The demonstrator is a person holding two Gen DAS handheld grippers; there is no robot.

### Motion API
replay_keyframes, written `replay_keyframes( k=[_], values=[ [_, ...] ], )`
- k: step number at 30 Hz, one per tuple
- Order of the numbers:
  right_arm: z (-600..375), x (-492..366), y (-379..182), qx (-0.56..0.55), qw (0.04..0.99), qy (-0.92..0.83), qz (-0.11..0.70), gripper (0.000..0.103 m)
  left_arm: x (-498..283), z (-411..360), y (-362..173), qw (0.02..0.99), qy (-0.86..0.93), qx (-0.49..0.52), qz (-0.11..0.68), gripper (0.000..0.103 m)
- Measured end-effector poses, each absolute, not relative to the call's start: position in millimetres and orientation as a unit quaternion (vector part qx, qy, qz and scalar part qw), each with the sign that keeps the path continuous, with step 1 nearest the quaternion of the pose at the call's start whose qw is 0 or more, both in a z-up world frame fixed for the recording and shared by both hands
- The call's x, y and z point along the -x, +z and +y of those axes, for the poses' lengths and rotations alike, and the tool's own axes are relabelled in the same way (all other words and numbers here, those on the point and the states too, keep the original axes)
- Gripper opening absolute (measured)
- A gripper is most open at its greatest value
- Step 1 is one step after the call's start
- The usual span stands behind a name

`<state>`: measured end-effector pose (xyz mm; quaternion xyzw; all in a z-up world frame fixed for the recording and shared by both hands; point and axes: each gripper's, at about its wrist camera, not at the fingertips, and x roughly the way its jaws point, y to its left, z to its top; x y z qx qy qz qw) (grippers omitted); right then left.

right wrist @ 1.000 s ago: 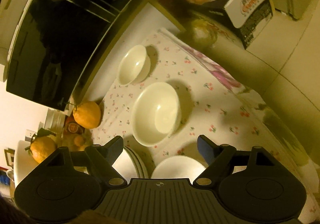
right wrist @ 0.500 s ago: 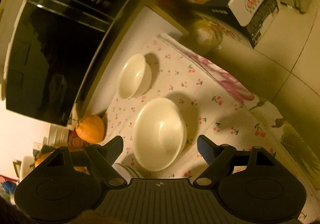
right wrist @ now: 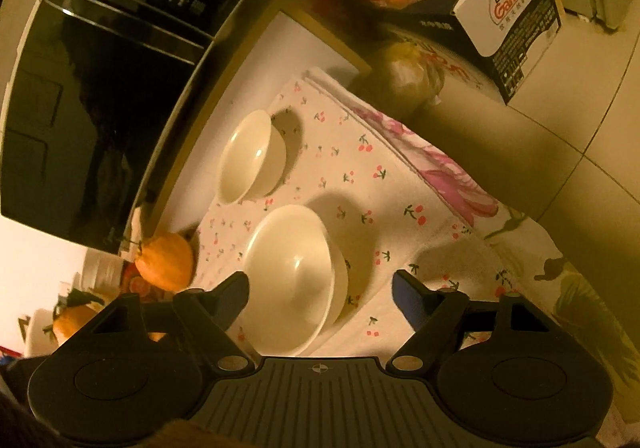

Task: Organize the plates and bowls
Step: 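Move both grippers to the second white bowl near the microwave, then close the left gripper on the bowl rim while the right gripper grips it too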

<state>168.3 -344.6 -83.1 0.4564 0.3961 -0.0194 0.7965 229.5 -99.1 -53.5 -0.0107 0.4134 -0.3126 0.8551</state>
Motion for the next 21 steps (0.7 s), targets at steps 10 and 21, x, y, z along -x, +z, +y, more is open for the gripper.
replay_keyframes(
  k=[10,21],
  values=[
    [-339.7,-175.0,-91.3,-0.447,0.799,-0.025,0.402,0.060,-238.4,-104.8,-63.3,0.852,-0.308,0.001,0.422,0.056],
    [-340.8,-176.5,-96.0,-0.442,0.799,-0.031,0.407,0.036,-242.5,-110.2,-69.0,0.844,-0.309,-0.008,0.438,0.038]
  ],
)
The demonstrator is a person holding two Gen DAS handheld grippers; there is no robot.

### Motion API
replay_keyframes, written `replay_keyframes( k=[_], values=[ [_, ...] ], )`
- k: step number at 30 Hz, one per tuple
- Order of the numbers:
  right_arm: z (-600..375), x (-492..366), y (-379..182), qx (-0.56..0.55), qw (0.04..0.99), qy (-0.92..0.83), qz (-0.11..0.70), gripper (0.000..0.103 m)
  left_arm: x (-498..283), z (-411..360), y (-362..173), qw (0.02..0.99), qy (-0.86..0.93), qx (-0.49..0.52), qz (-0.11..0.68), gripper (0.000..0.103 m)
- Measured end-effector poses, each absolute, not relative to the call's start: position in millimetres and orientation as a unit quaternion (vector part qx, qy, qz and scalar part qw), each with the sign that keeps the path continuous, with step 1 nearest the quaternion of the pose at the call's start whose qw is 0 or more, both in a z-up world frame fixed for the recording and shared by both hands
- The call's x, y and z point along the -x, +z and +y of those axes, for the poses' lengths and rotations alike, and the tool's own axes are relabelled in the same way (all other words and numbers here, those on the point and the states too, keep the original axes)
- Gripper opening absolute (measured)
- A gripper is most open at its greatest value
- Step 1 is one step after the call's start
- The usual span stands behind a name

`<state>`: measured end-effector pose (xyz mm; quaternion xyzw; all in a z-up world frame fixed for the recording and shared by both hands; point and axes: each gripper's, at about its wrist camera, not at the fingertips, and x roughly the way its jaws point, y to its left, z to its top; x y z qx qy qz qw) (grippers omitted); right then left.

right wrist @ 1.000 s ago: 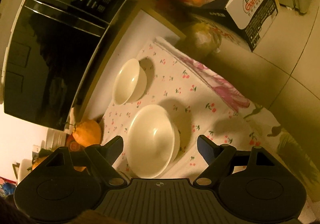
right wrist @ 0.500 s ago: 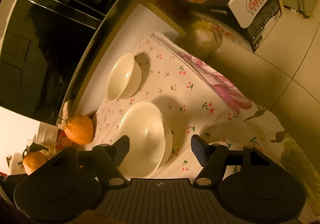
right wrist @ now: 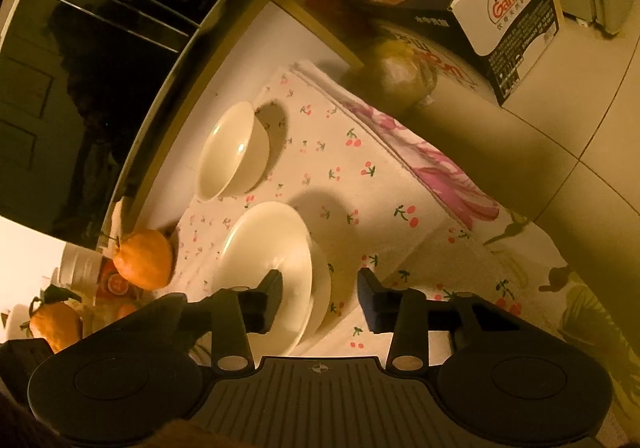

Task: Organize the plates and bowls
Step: 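Close the left gripper on the bowl rim while the right gripper grips it too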

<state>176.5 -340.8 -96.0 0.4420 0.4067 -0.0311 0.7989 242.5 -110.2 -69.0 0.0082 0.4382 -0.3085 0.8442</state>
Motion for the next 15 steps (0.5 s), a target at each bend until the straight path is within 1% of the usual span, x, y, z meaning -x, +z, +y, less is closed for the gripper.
replay_keyframes(
  k=[3,5,6,8,12,15],
  values=[
    [-338.8,-177.3,-95.2,-0.436,0.802,-0.029,0.408,0.031,-242.0,-110.8,-69.6,0.843,-0.310,-0.007,0.440,0.033],
    [-337.4,-177.2,-94.1,-0.432,0.804,-0.028,0.408,0.028,-242.0,-112.0,-70.0,0.842,-0.310,-0.010,0.441,0.028],
    [-336.8,-177.4,-93.4,-0.430,0.805,-0.028,0.407,0.024,-242.0,-113.0,-70.1,0.842,-0.310,-0.012,0.441,0.027],
    [-336.4,-177.5,-92.4,-0.428,0.807,-0.027,0.406,0.021,-241.1,-113.9,-70.1,0.842,-0.310,-0.015,0.440,0.023],
    [-335.6,-177.2,-90.2,-0.428,0.808,-0.023,0.403,0.015,-239.0,-116.2,-69.0,0.843,-0.313,-0.018,0.437,0.020],
    [-334.1,-176.5,-86.9,-0.425,0.811,-0.023,0.400,0.014,-237.4,-116.9,-67.3,0.844,-0.313,-0.021,0.435,0.019]
  ],
)
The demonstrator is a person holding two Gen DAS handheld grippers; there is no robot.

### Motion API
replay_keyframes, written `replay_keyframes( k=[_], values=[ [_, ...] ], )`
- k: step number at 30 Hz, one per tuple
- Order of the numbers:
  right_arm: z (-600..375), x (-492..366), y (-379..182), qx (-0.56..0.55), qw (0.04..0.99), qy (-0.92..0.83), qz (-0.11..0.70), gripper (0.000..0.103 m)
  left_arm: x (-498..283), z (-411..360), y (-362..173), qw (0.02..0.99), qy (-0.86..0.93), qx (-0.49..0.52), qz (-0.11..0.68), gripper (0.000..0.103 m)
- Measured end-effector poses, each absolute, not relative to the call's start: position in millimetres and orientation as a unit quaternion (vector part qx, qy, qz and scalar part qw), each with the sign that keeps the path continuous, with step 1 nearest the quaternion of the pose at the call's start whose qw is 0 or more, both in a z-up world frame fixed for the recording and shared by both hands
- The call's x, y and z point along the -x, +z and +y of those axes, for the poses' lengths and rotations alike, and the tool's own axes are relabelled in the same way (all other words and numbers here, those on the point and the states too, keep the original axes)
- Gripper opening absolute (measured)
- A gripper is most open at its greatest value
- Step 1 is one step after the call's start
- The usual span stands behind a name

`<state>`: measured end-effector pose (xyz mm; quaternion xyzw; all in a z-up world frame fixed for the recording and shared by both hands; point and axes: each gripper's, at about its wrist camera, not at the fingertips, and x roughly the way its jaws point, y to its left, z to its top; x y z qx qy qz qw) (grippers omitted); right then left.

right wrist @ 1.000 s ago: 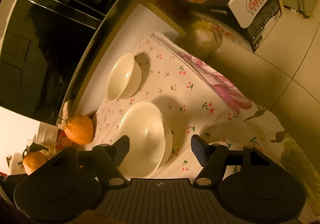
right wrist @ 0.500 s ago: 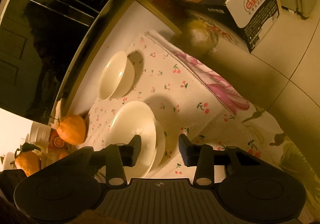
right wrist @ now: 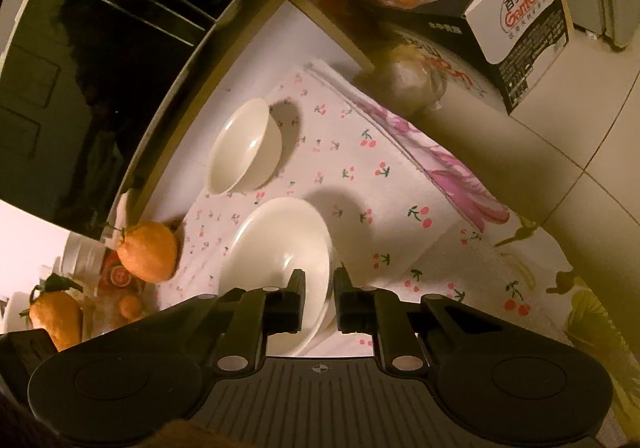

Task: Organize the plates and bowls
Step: 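Close the left gripper on the bowl rim while the right gripper grips it too, then lift the second white bowl with both grippers toward the first bowl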

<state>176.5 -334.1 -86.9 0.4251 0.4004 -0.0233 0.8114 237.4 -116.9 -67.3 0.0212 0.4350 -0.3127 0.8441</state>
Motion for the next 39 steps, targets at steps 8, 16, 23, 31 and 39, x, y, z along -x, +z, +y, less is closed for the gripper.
replay_keyframes(
  k=[8,16,23,31,39],
  values=[
    [-333.4,-172.2,-74.1,-0.432,0.814,-0.024,0.388,0.014,-228.4,-113.9,-56.6,0.850,-0.308,-0.026,0.426,0.018],
    [-327.1,-160.9,-53.4,-0.425,0.823,-0.024,0.376,0.014,-213.7,-108.3,-40.4,0.857,-0.306,-0.026,0.413,0.018],
    [-322.3,-144.0,-35.1,-0.426,0.827,-0.019,0.367,0.014,-196.7,-99.6,-28.1,0.863,-0.305,-0.012,0.402,0.018],
    [-314.7,-122.4,-19.8,-0.413,0.833,-0.015,0.368,0.014,-167.4,-89.9,-17.0,0.870,-0.303,0.002,0.389,0.018],
    [-303.4,-101.3,-10.8,-0.393,0.839,-0.005,0.375,0.014,-137.8,-82.7,-14.2,0.876,-0.289,-0.006,0.386,0.018]
  ],
)
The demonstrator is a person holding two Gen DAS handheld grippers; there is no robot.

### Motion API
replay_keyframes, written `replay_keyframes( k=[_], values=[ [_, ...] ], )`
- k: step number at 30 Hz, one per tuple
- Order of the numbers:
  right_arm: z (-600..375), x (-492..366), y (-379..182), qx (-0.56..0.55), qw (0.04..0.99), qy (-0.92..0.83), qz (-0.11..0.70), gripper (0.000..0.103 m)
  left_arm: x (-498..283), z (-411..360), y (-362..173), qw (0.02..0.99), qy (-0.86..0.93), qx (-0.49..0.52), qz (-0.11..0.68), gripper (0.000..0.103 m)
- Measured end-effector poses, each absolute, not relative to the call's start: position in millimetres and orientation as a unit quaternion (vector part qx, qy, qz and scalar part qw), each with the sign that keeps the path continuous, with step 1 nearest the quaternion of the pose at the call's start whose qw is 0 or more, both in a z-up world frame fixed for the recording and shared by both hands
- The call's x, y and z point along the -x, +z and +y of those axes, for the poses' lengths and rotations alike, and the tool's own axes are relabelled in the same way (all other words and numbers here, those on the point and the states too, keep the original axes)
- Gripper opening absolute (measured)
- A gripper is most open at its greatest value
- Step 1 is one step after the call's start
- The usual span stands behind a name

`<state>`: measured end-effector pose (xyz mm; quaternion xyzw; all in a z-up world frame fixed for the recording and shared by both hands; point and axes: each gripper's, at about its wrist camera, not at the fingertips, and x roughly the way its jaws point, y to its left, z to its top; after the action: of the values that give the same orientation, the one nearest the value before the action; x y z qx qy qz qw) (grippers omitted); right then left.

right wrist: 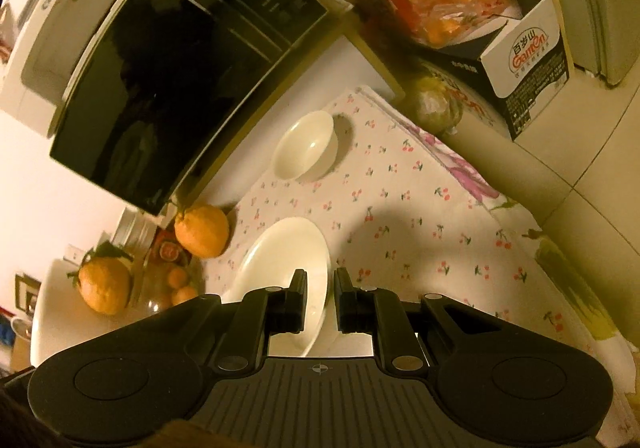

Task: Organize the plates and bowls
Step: 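Lift the second white bowl with both grippers toward the first bowl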

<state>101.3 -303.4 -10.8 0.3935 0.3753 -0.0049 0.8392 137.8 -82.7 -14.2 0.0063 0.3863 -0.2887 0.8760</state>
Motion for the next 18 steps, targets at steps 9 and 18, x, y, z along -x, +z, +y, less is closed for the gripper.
replay_keyframes(
  k=[9,18],
  values=[
    [-295.9,-85.1,-5.9,-0.369,0.847,0.004,0.383,0.015,-111.8,-74.0,-13.5,0.876,-0.289,0.006,0.387,0.018],
    [-297.4,-73.2,-4.7,-0.359,0.844,0.001,0.398,0.015,-100.1,-70.8,-13.7,0.865,-0.300,0.037,0.401,0.018]
  ],
)
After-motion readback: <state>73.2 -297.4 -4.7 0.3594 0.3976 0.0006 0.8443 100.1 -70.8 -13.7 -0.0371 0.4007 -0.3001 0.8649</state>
